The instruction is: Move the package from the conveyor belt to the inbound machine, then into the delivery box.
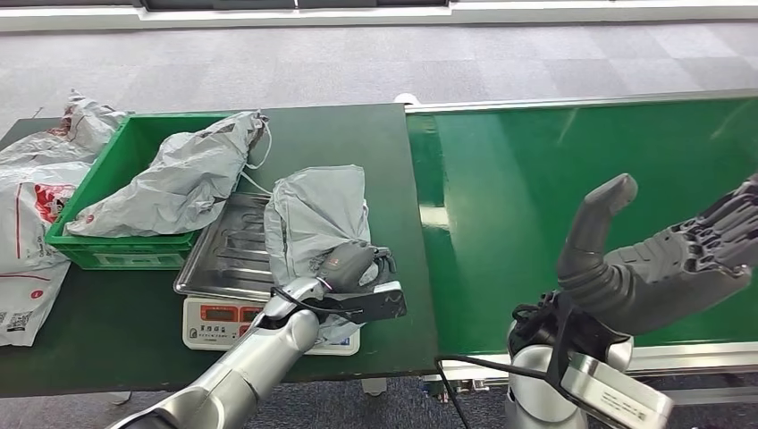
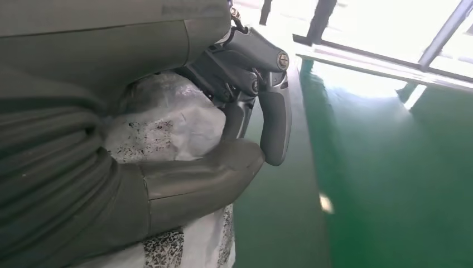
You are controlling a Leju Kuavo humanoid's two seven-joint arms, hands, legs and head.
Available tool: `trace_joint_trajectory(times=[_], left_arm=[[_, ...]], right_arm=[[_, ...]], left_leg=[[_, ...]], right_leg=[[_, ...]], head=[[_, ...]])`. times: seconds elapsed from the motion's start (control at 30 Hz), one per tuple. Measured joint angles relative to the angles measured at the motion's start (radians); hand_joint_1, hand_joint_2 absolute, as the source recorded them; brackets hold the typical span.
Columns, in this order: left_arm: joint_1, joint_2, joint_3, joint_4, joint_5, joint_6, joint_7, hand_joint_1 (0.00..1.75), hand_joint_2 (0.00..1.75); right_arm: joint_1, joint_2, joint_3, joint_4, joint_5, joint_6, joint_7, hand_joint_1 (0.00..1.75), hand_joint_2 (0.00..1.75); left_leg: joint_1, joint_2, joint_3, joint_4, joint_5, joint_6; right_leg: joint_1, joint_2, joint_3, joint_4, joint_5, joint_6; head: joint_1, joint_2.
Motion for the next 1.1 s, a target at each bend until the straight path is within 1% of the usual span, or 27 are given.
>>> trace_joint_trajectory(times=[0.07, 0.13, 0.27, 0.33, 0.43, 0.53, 0.63, 0.7, 0.8, 0.9, 1.0, 1.1], left_arm=[[0.000, -0.001, -0.005, 0.000, -0.009, 0.026, 0.018, 1.75, 1.75], [0.001, 0.000, -0.007, -0.004, -0.002, 0.036, 0.017, 1.75, 1.75], [0.015, 0.009, 0.001, -0.031, 0.034, 0.057, -0.005, 1.75, 1.75], [0.024, 0.014, 0.018, -0.061, 0.061, 0.103, -0.022, 1.75, 1.75], [0.026, 0.020, 0.067, -0.134, 0.102, 0.226, -0.039, 1.75, 1.75], [0.016, 0.030, 0.143, -0.235, 0.112, 0.391, -0.038, 1.75, 1.75], [-0.014, 0.053, 0.224, -0.340, 0.086, 0.539, -0.033, 1.75, 1.75], [-0.043, 0.064, 0.267, -0.400, 0.078, 0.588, -0.033, 1.75, 1.75], [-0.082, 0.071, 0.321, -0.469, 0.059, 0.610, -0.044, 1.75, 1.75], [-0.113, 0.062, 0.395, -0.531, -0.015, 0.612, -0.095, 1.75, 1.75], [-0.136, 0.037, 0.481, -0.579, -0.093, 0.612, -0.159, 1.75, 1.75], [-0.148, -0.003, 0.569, -0.617, -0.174, 0.612, -0.241, 1.75, 1.75]], right_arm=[[0.004, -0.001, -0.001, -0.001, 0.001, 0.000, 0.000, 0.00, 1.75], [0.008, -0.002, -0.003, -0.001, 0.001, 0.000, 0.000, 0.00, 1.75], [0.012, -0.003, -0.005, -0.001, 0.000, 0.000, 0.000, 0.00, 1.75], [0.017, -0.004, -0.005, -0.001, 0.001, 0.000, 0.000, 0.00, 1.75], [0.026, -0.005, -0.006, -0.001, 0.002, 0.000, 0.000, 0.00, 1.75], [0.032, -0.006, -0.006, -0.001, 0.001, 0.000, 0.000, 0.00, 1.75], [0.038, -0.008, -0.006, -0.001, -0.003, 0.000, 0.000, 0.00, 1.75], [0.039, -0.008, -0.006, -0.001, -0.005, 0.000, 0.000, 0.00, 1.75], [0.039, -0.008, -0.005, -0.001, -0.007, 0.000, 0.000, 0.00, 1.75], [0.039, -0.008, -0.005, -0.001, -0.009, 0.000, 0.000, 0.00, 1.75], [0.039, -0.008, -0.005, -0.001, -0.013, 0.000, 0.000, 0.00, 1.75], [0.039, -0.008, -0.004, 0.000, -0.016, 0.000, 0.000, 0.00, 1.75]], left_leg=[[0.000, 0.003, -0.001, 0.000, -0.001, 0.000], [0.000, 0.005, -0.001, 0.000, -0.001, 0.000], [0.001, 0.007, -0.002, -0.001, -0.001, 0.000], [0.001, 0.008, -0.002, -0.001, -0.001, -0.001], [0.001, 0.013, -0.004, -0.002, 0.000, -0.001], [0.001, 0.015, -0.004, -0.003, 0.000, -0.002], [0.002, 0.008, -0.001, -0.003, 0.003, -0.006], [0.003, 0.002, -0.001, -0.003, 0.005, -0.009], [0.004, -0.002, -0.003, -0.003, 0.006, -0.009], [0.004, -0.002, -0.003, -0.003, 0.006, -0.009], [0.003, -0.002, -0.003, -0.003, 0.006, -0.009], [0.002, -0.002, -0.003, -0.003, 0.006, -0.008]], right_leg=[[0.000, 0.003, 0.000, 0.000, 0.000, 0.000], [0.000, 0.005, -0.001, 0.000, 0.000, 0.000], [0.001, 0.007, -0.004, 0.000, 0.000, -0.001], [0.001, 0.009, -0.006, 0.000, 0.001, -0.002], [0.001, 0.013, -0.009, 0.001, 0.003, -0.004], [0.002, 0.015, -0.010, 0.001, 0.003, -0.004], [0.004, 0.010, -0.012, 0.001, 0.003, -0.005], [0.005, 0.004, -0.012, 0.001, 0.003, -0.006], [0.005, 0.000, -0.012, 0.002, 0.003, -0.006], [0.004, 0.000, -0.012, 0.002, 0.004, -0.006], [0.003, 0.000, -0.012, 0.002, 0.004, -0.006], [0.002, 0.000, -0.011, 0.002, 0.004, -0.006]], head=[[0.000, 0.000], [0.000, 0.000], [0.000, 0.000], [0.000, 0.000], [0.000, 0.000], [0.000, 0.000], [-0.001, 0.000], [0.000, 0.000], [0.000, 0.000], [0.000, 0.000], [0.000, 0.000], [0.000, 0.000]])
